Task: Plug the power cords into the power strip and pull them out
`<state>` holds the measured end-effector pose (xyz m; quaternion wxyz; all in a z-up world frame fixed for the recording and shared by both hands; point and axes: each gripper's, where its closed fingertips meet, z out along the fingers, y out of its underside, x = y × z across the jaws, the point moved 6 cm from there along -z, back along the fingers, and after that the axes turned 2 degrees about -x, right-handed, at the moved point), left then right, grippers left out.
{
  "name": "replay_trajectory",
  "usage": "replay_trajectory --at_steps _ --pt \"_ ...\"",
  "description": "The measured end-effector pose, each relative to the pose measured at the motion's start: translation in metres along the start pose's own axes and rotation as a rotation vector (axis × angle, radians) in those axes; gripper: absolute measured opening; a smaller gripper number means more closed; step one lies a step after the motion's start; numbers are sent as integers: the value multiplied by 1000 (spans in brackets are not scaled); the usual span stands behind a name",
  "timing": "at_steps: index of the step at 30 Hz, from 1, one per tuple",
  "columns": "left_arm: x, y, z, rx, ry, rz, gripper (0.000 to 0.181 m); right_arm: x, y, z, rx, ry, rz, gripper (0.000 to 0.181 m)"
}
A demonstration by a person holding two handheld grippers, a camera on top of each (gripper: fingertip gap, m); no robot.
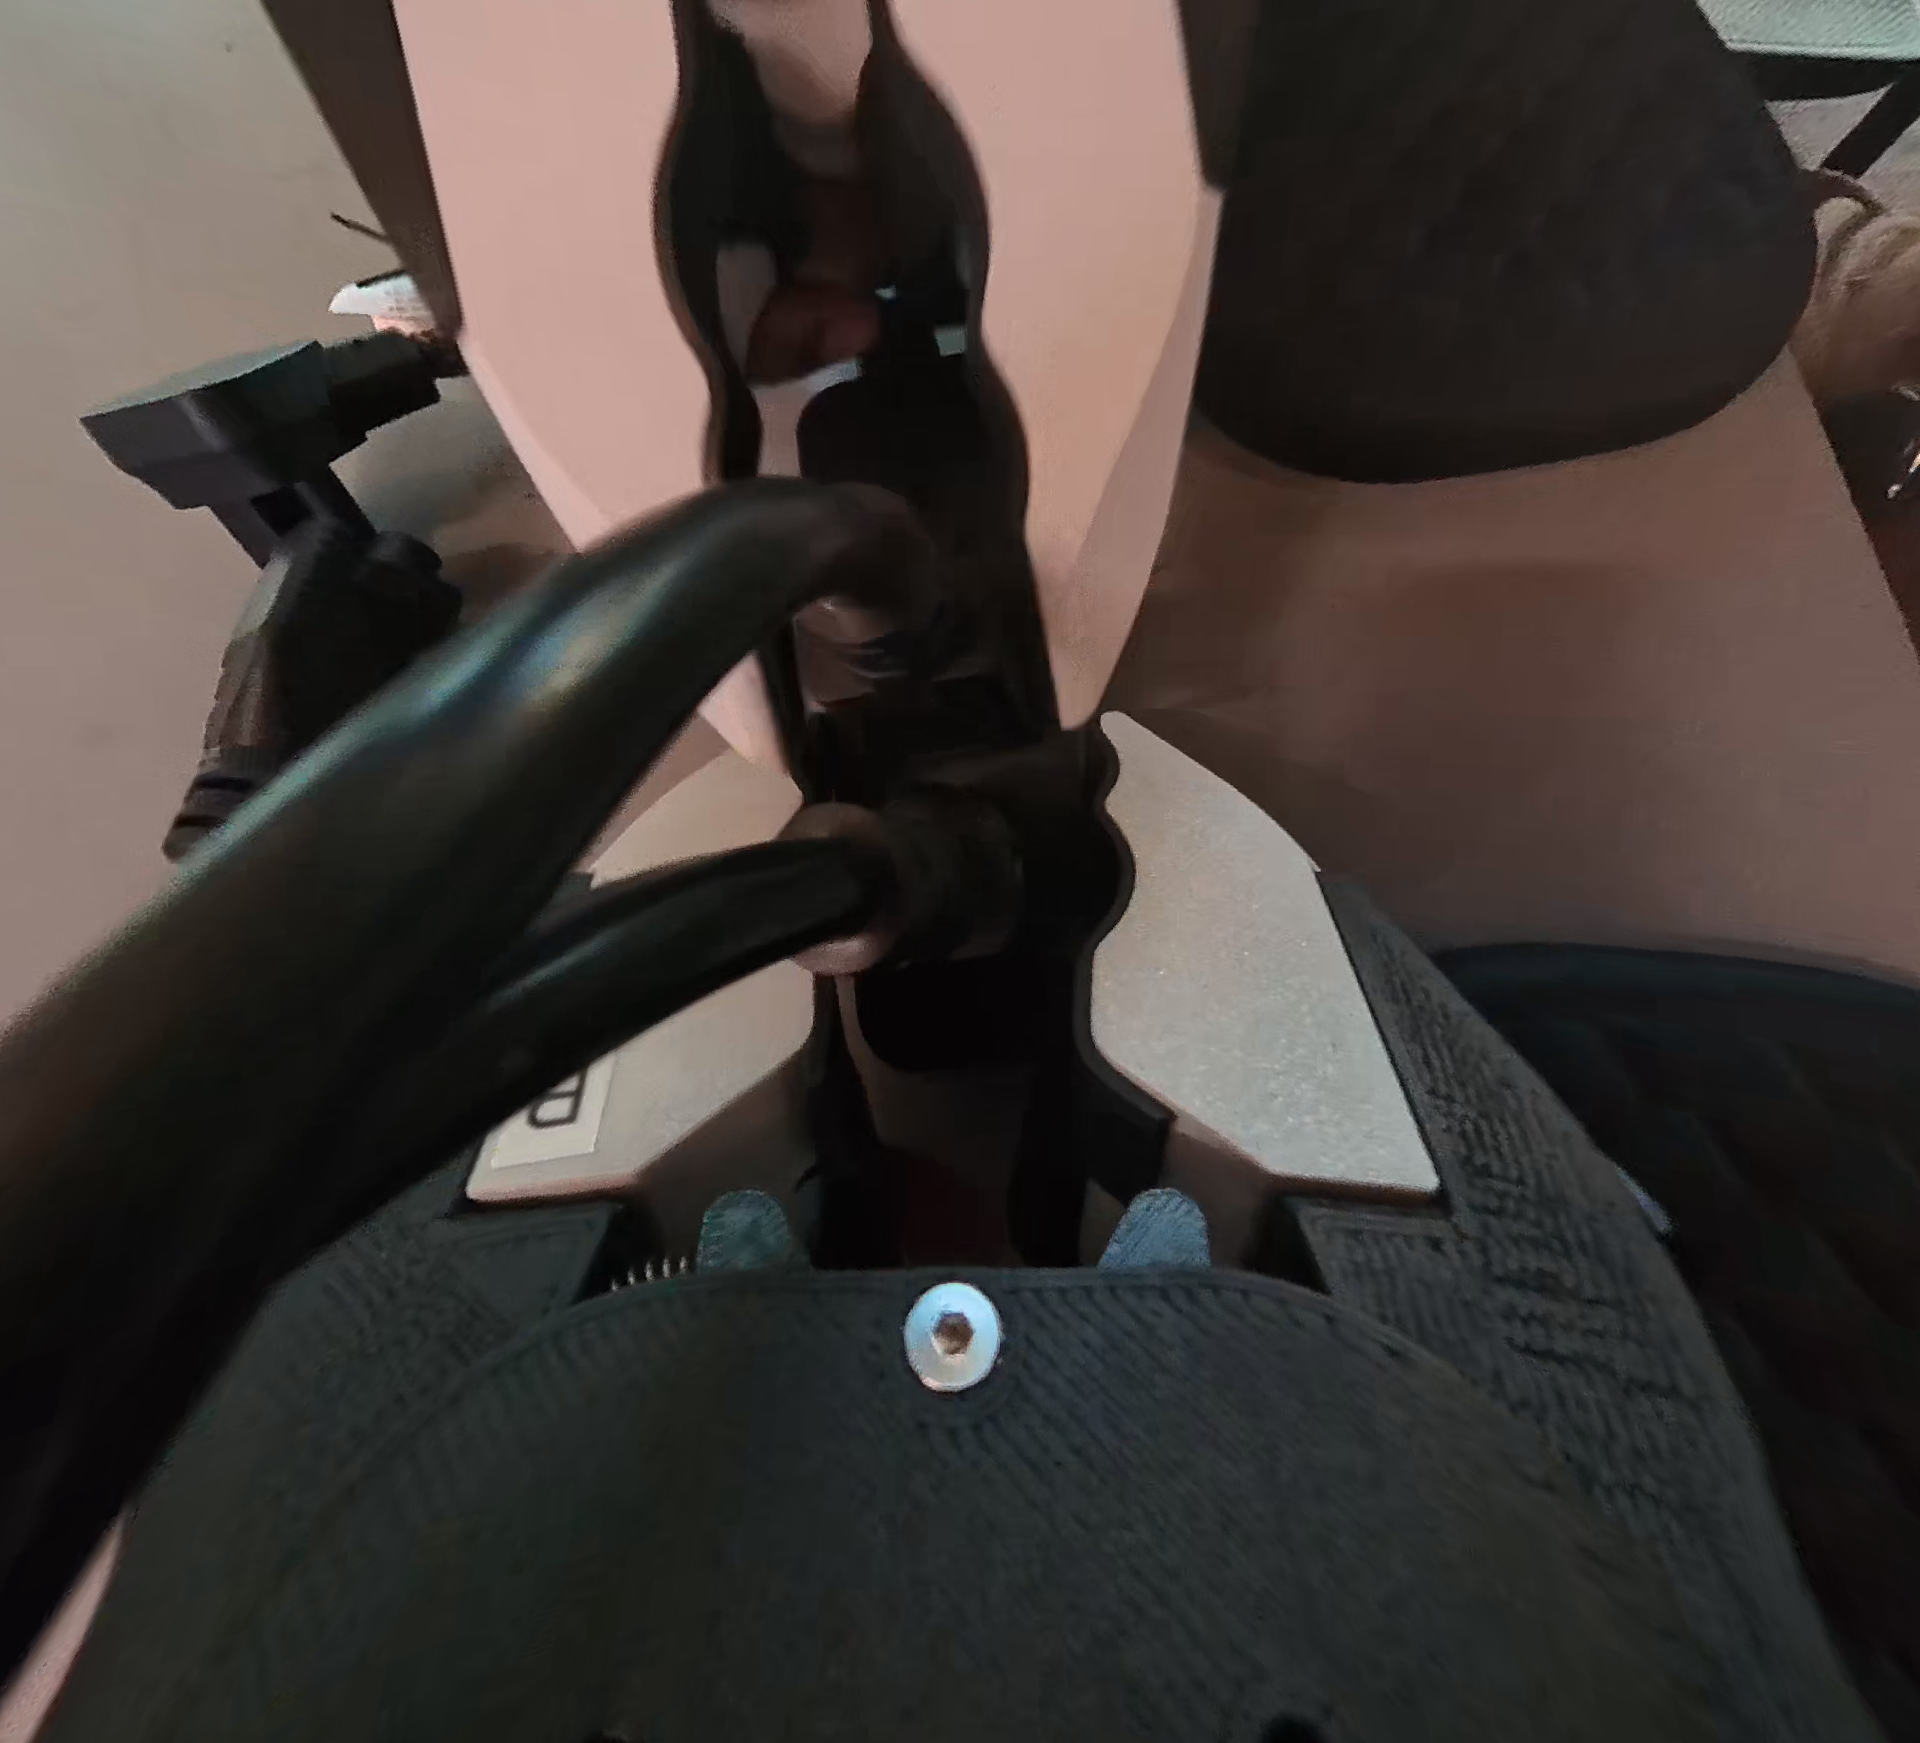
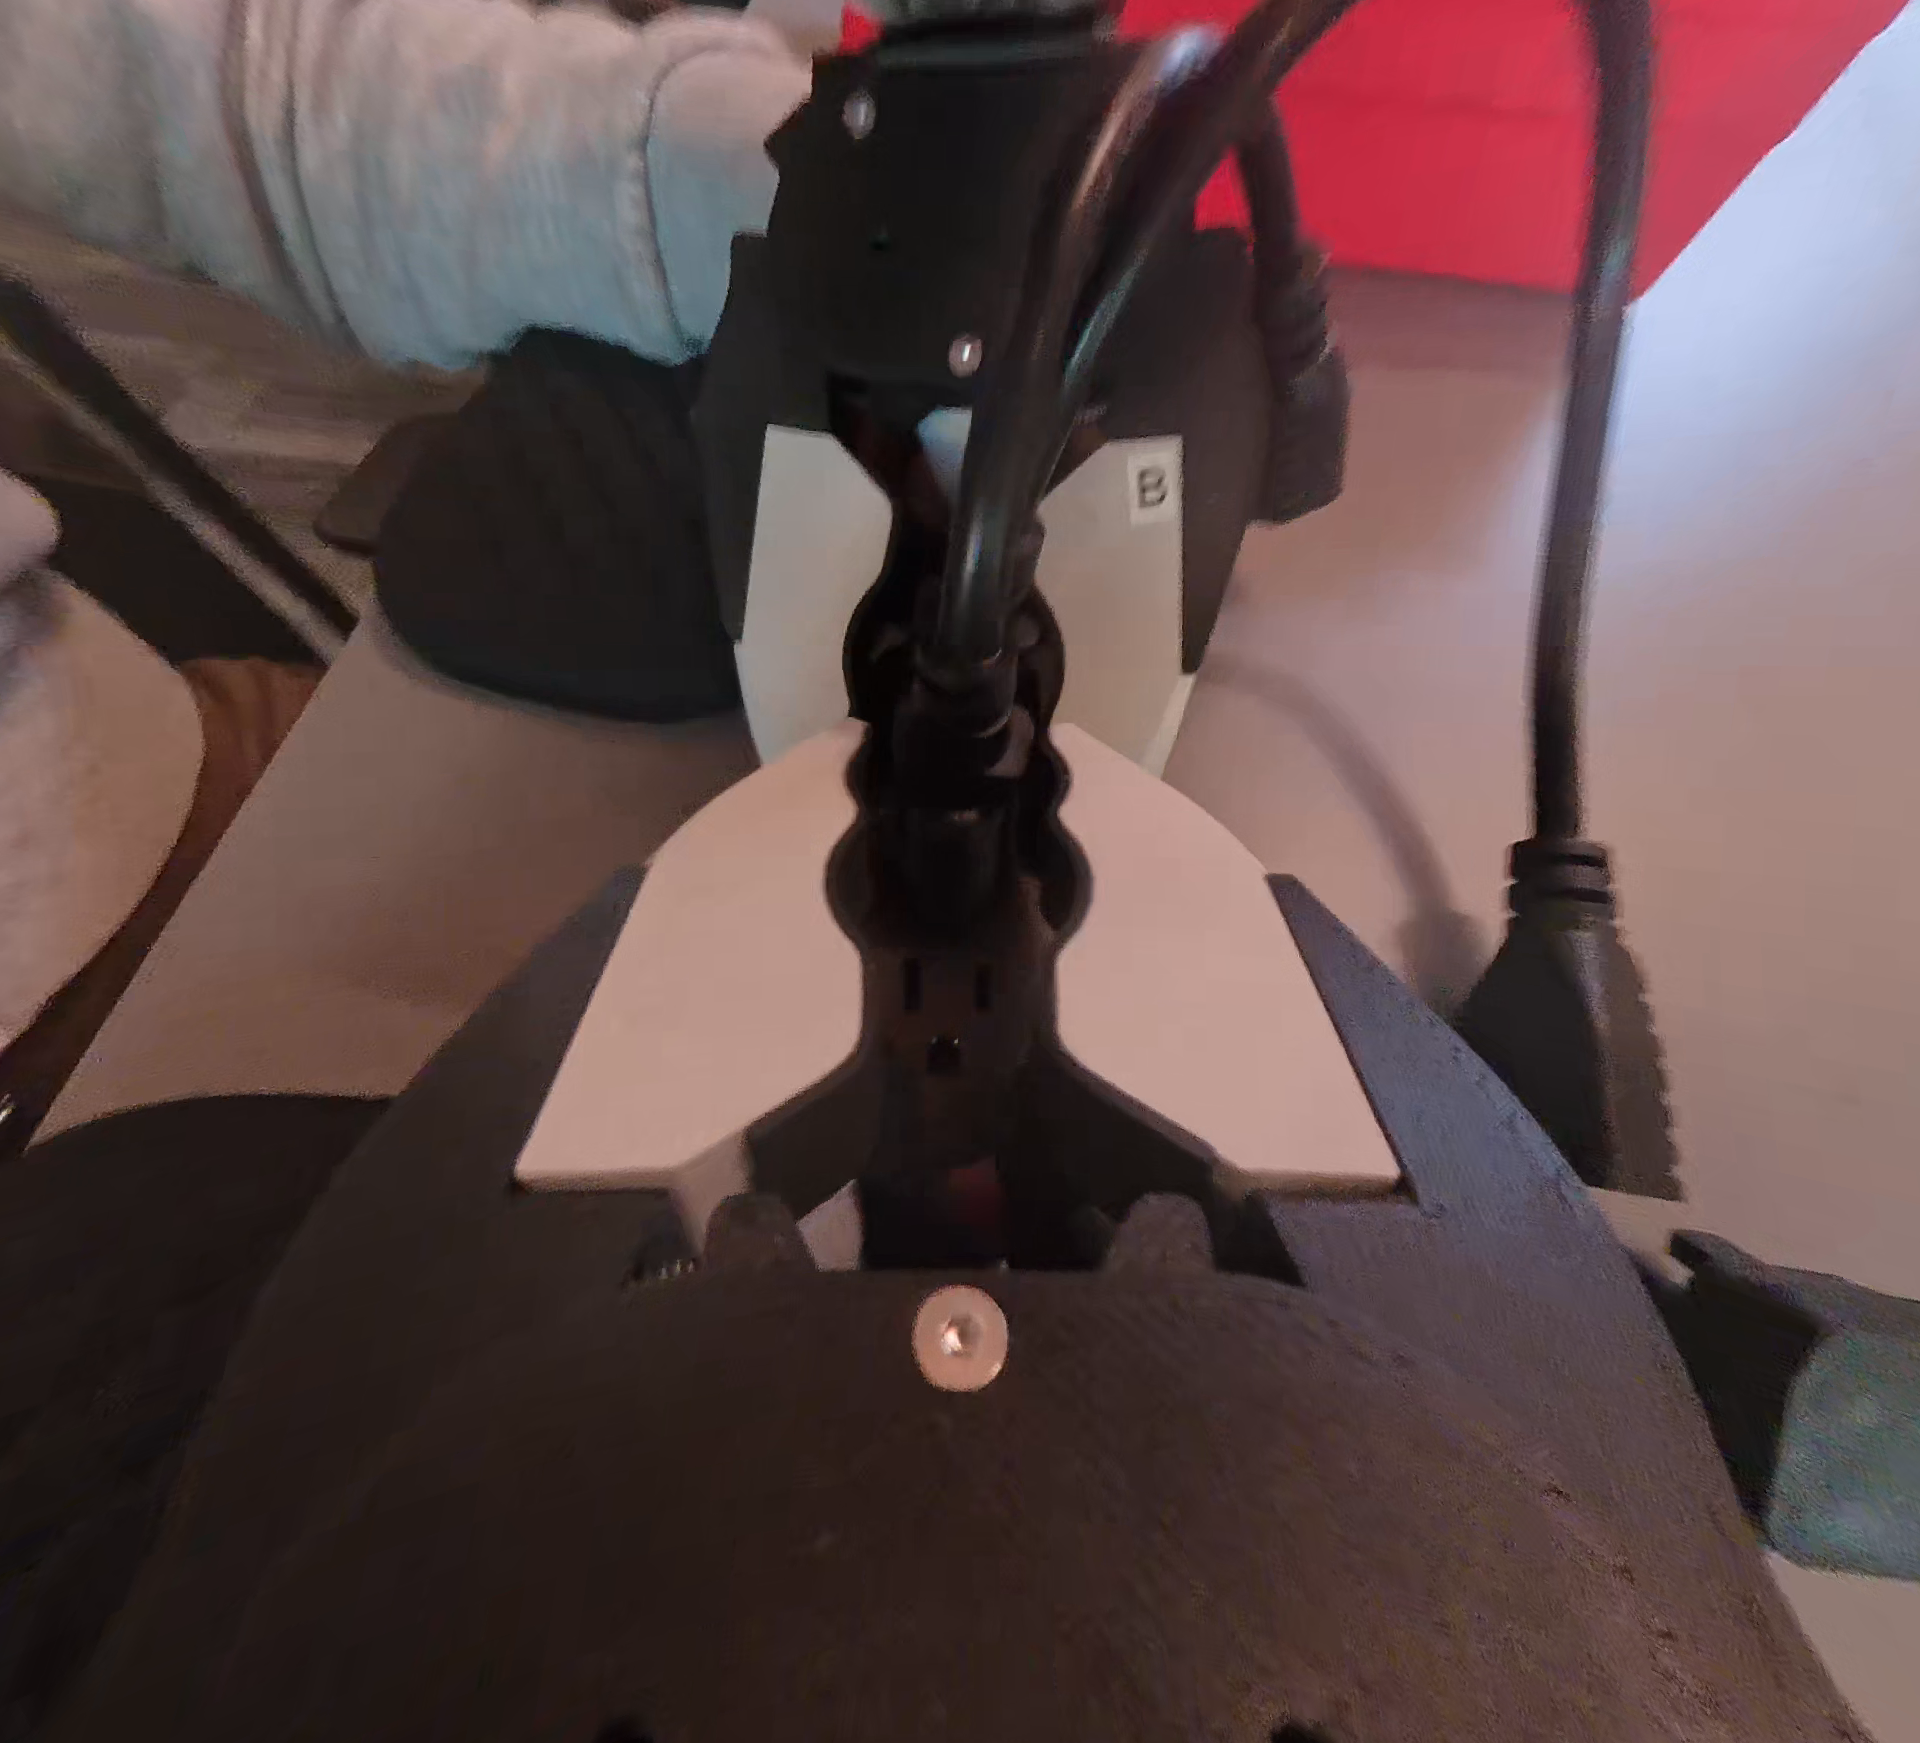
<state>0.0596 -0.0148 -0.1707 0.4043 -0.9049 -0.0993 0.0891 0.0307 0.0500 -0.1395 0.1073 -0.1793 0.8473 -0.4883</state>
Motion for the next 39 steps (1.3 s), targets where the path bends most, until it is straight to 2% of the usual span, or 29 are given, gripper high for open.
replay_trajectory --at_steps 5,6,8,12,17,21,31,39 --pt "1 -1 2 -4 -33 54 49 1 7 -1 58 -47 -10 25" --pt "1 -2 -1 27 -38 50 60 1 7 -1 63 -51 -8 25" --pt "1 -5 -8 88 -1 -8 66 1 7 -1 66 -48 -12 25" --pt "1 -1 -6 43 4 -35 44 0 8 -1 80 -38 -20 25" --pt "0 0 -5 37 10 -72 44 1 8 -1 83 -29 -21 24" --pt "1 -1 -3 4 -15 -38 43 -2 6 1 63 14 -69 24" --pt "-2 -2 -3 -2 -27 -25 44 3 2 -1 -7 -3 -66 24" --pt "-4 -3 1 18 -29 -29 44 6 8 -6 11 -36 -36 24"
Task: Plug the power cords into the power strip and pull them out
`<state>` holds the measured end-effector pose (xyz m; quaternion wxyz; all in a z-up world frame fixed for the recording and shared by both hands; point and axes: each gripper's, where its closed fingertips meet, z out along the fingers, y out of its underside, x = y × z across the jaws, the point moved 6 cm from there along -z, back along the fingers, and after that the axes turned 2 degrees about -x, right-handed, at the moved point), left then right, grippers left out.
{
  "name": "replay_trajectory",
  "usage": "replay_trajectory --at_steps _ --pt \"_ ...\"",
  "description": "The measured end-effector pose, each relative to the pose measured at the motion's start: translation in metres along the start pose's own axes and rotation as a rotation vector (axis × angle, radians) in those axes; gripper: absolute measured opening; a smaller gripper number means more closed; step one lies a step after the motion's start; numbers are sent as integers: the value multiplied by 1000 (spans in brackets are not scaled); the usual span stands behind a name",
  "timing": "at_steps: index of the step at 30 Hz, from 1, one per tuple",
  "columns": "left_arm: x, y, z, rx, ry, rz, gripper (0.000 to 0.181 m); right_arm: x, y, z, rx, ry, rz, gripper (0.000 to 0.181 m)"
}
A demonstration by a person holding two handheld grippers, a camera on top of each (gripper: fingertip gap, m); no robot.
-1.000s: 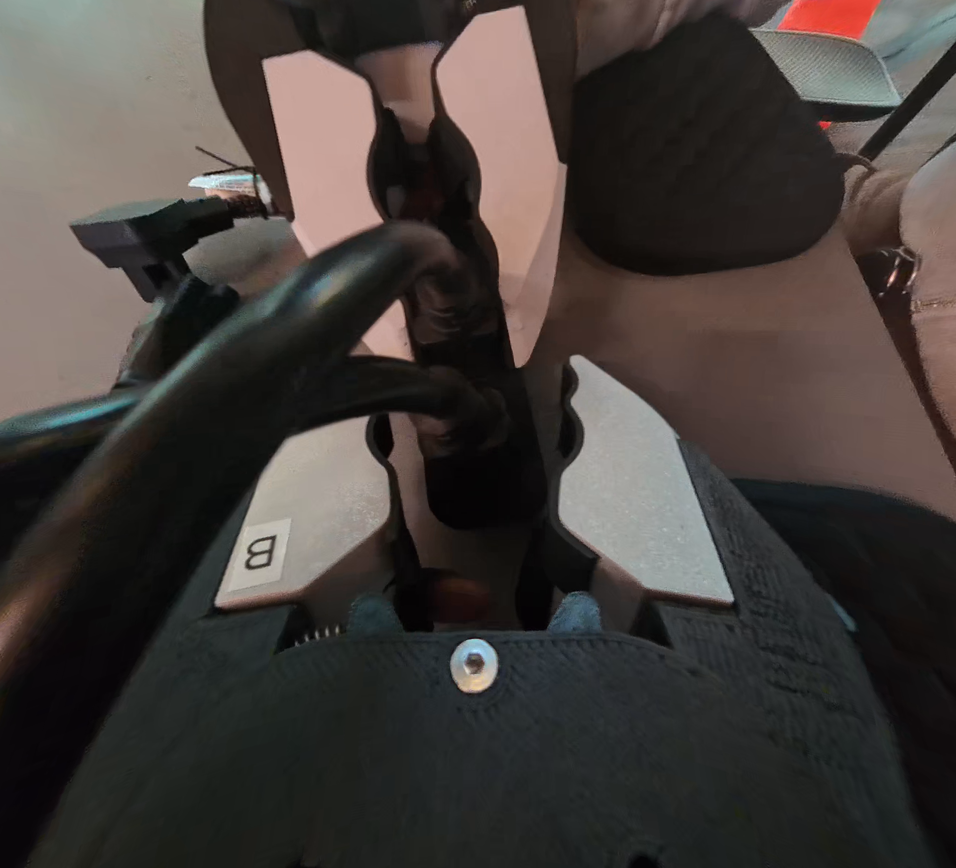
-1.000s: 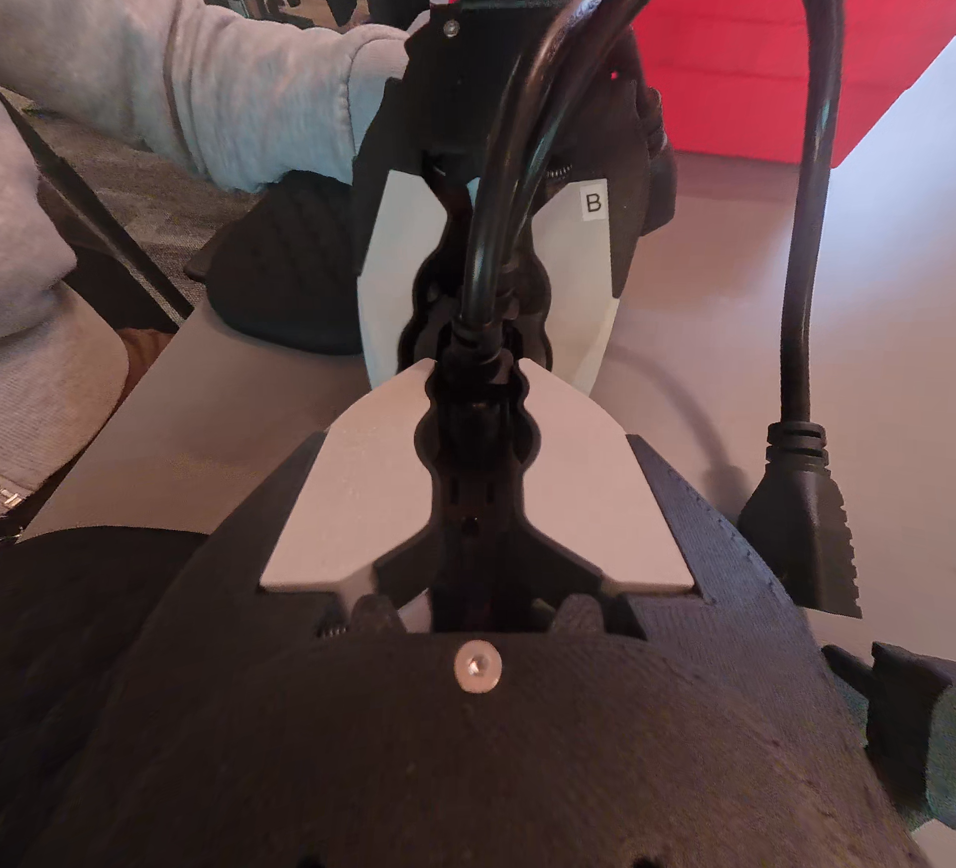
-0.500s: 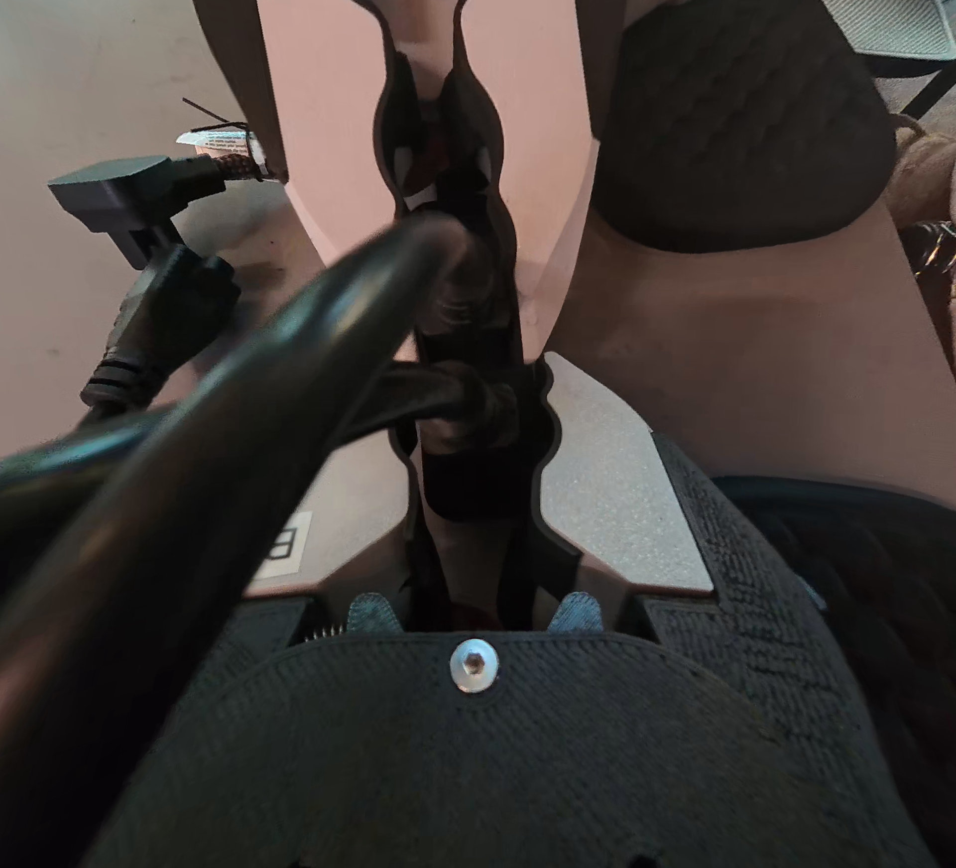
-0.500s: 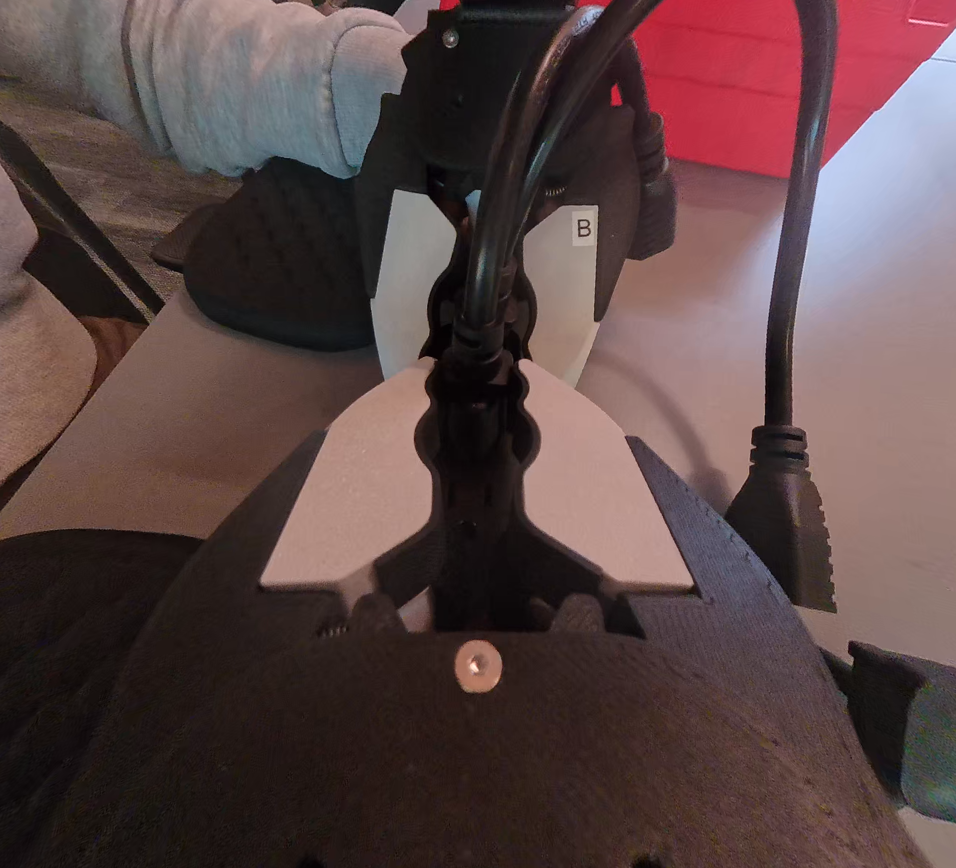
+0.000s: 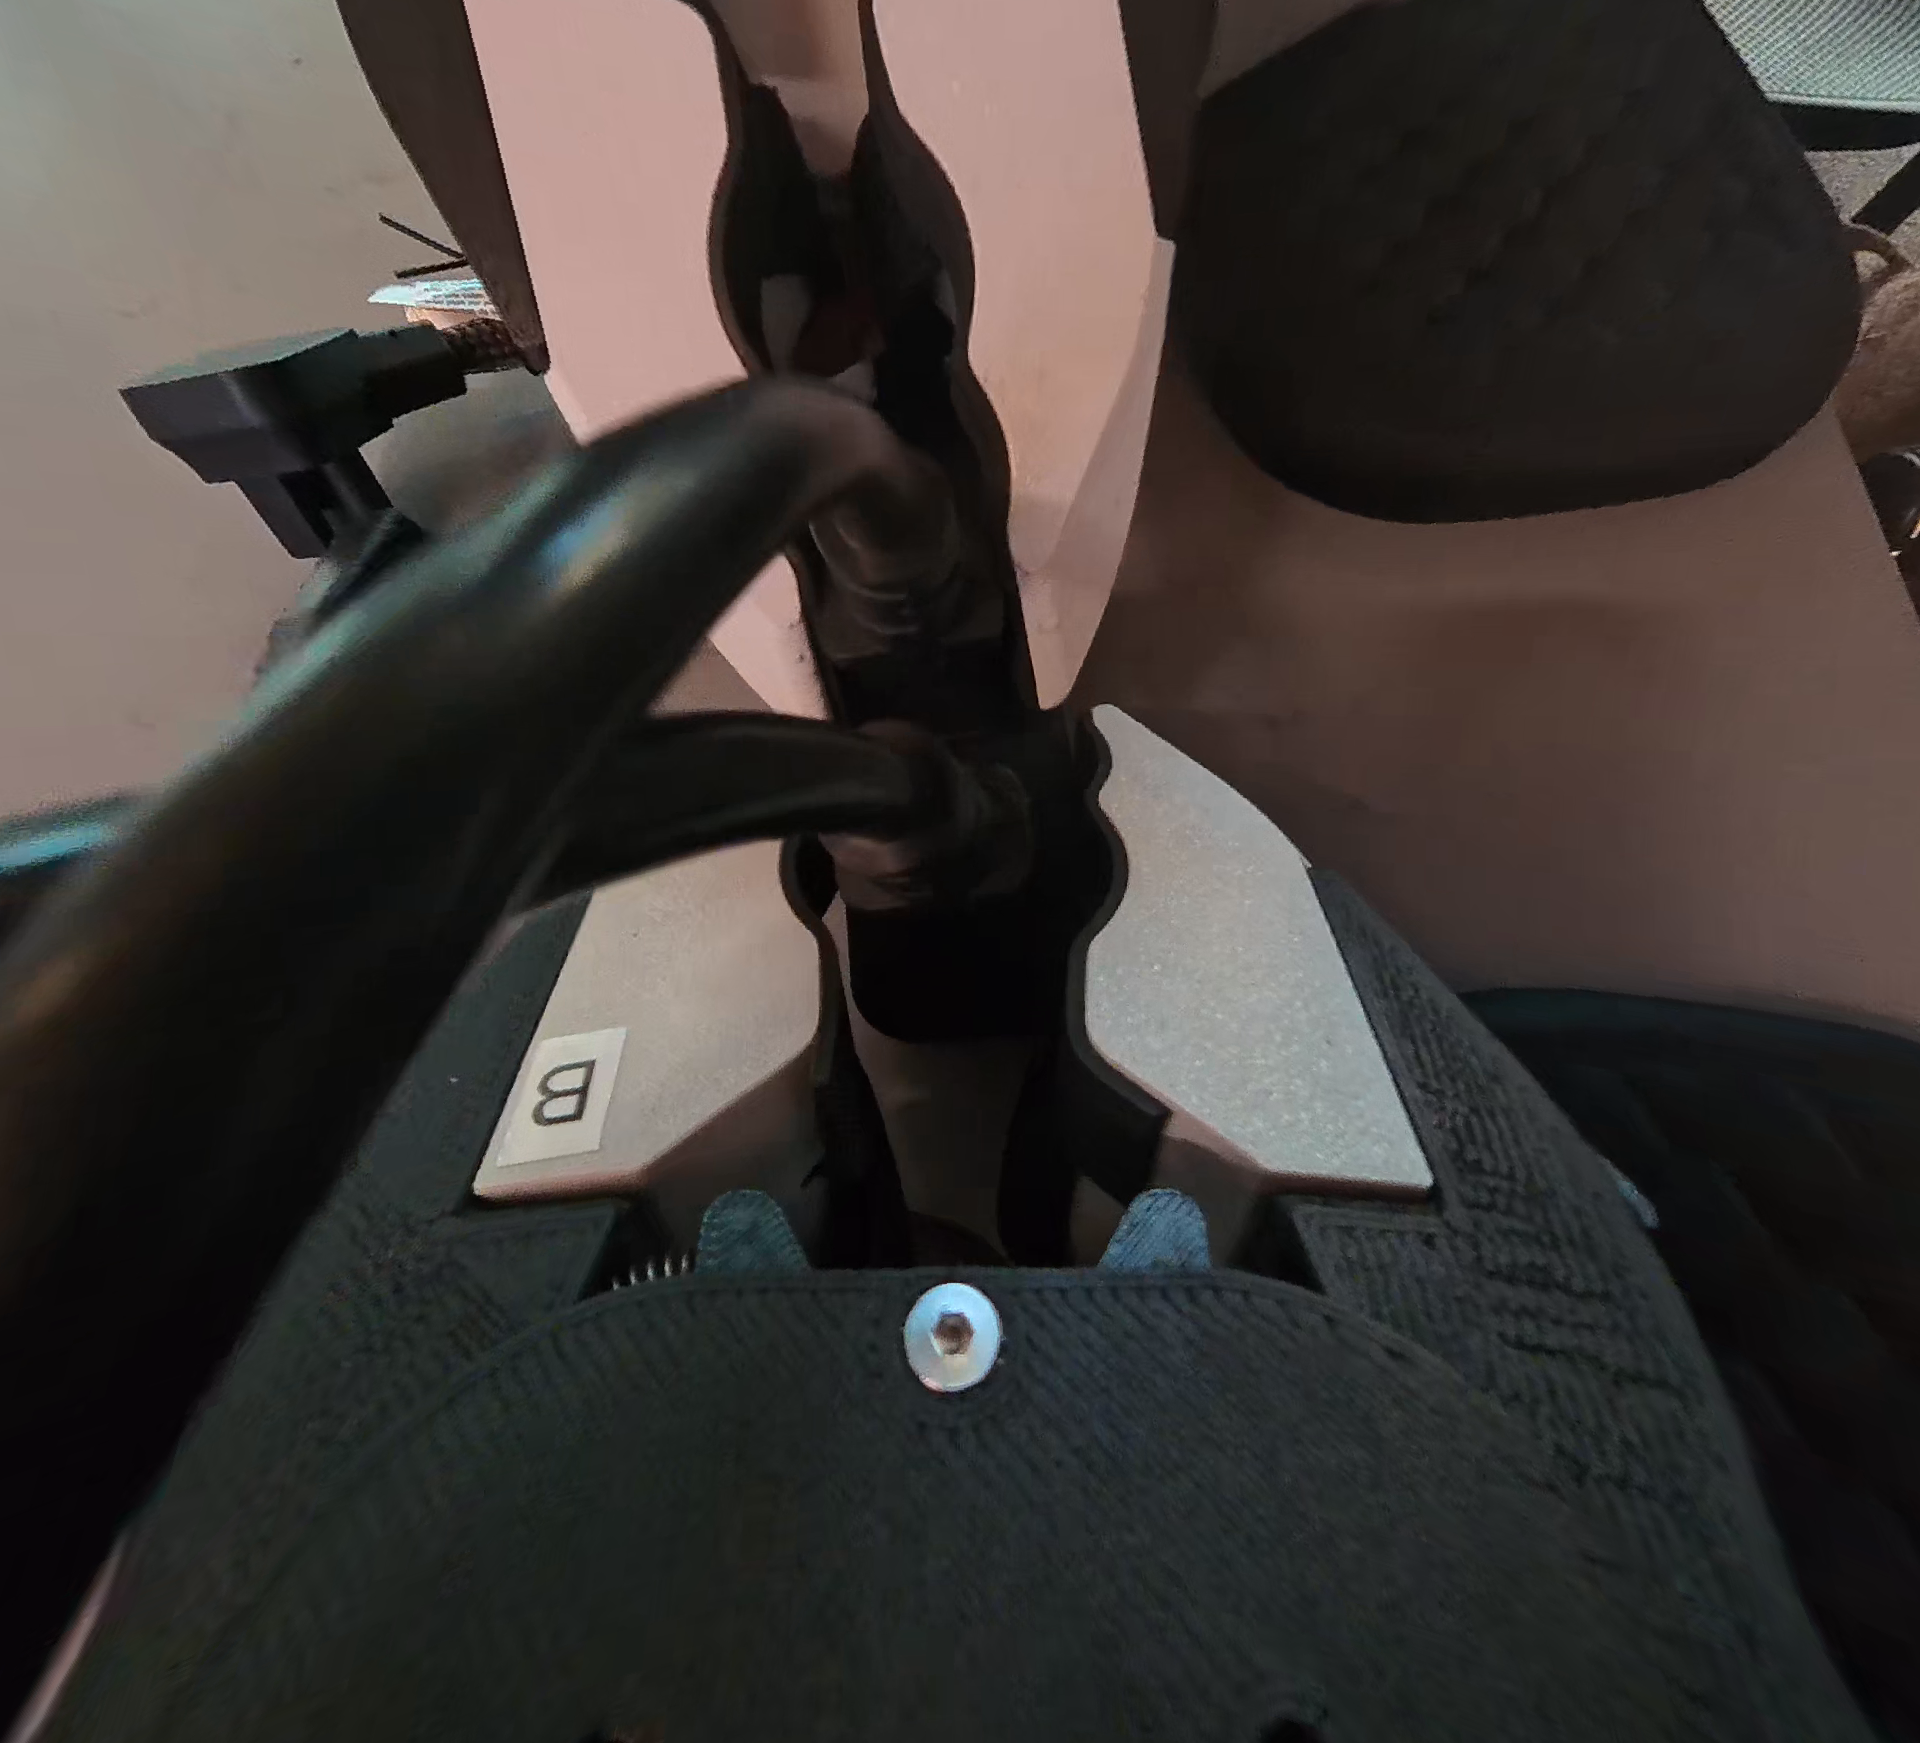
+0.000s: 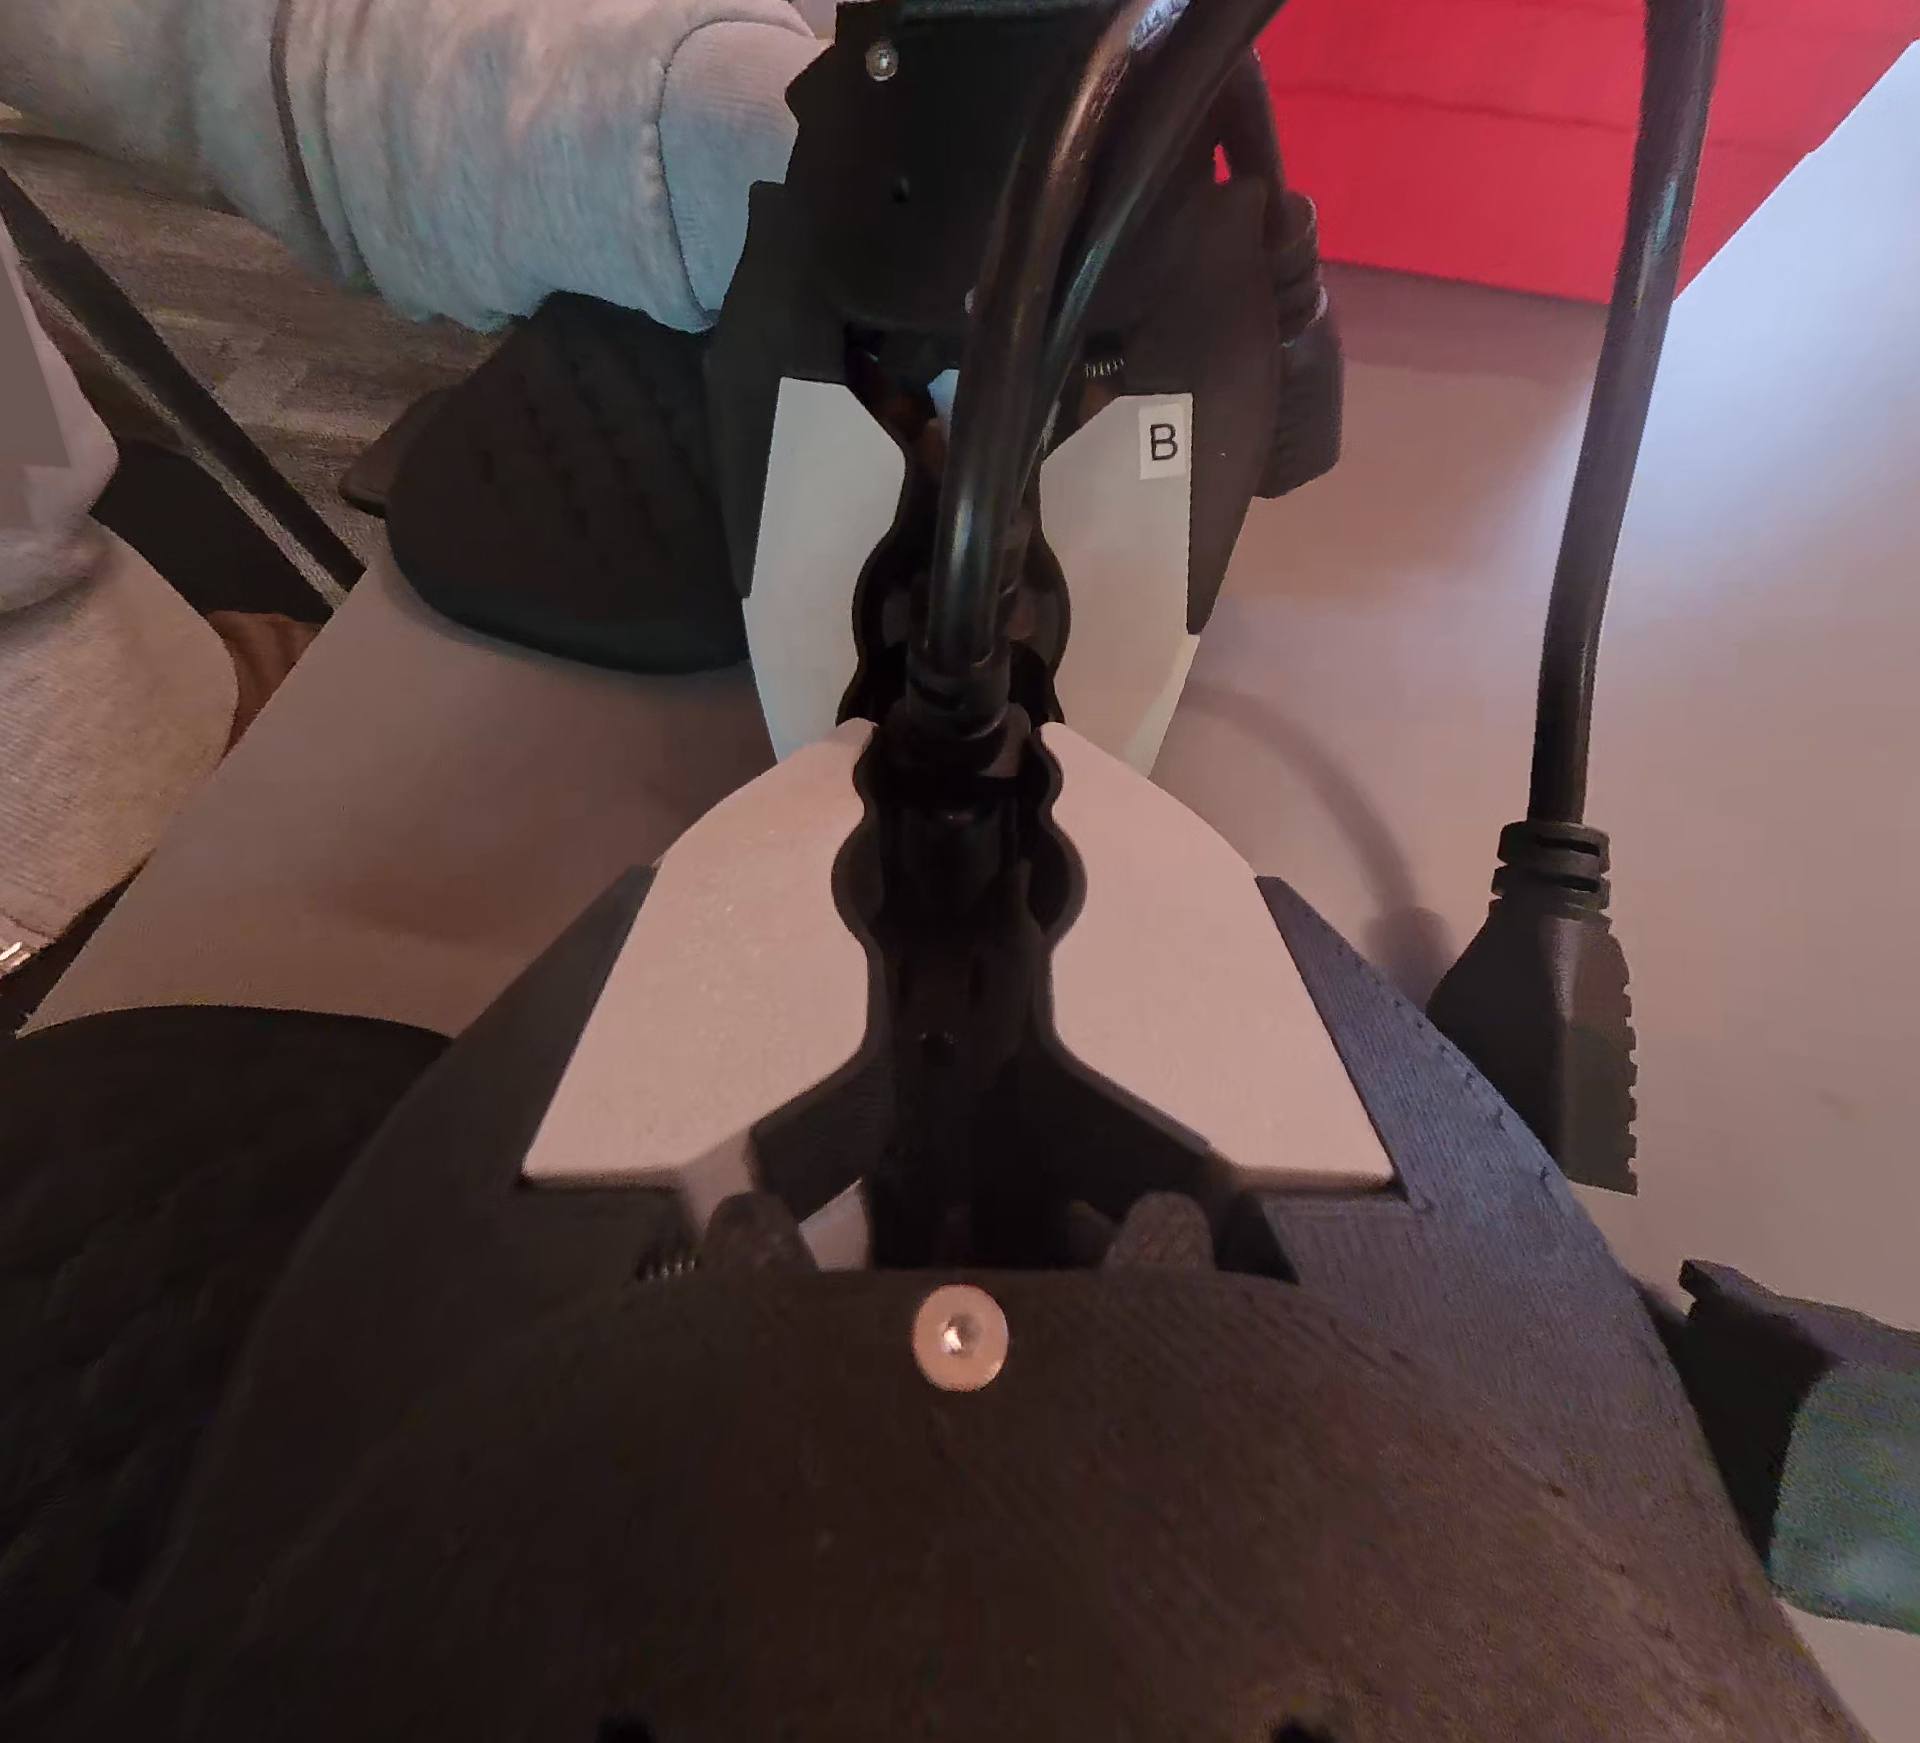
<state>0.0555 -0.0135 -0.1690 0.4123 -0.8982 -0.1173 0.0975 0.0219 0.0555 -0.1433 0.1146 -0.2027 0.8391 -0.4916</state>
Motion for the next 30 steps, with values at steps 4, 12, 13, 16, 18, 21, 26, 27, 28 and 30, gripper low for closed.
replay_trajectory --at_steps 4,12,13,16,18,21,26,27,28,30 --pt "1 -2 -1 3 24 15 43 -6 -8 3 -82 53 -65 24" --pt "2 -2 1 -5 14 15 44 -5 -6 1 -80 29 -71 24" --pt "2 -2 0 1 16 19 43 -6 -7 2 -74 33 -76 25" --pt "3 -3 3 -1 1 17 44 -5 -1 -3 -55 1 -65 25" --pt "3 -4 4 -4 7 12 44 -5 0 -4 -66 -7 -60 25" --pt "2 -3 3 -15 14 11 44 -6 -5 0 -103 33 -76 25" --pt "3 -3 4 -3 11 6 44 -5 -2 -4 -97 6 -64 25" --pt "3 -3 4 -3 11 5 44 -6 -3 -4 -103 12 -62 25" --pt "2 -3 3 -4 13 4 44 -6 -5 -2 -117 24 -68 25" --pt "3 -3 2 -2 25 11 43 -8 -8 0 -117 46 -91 25"
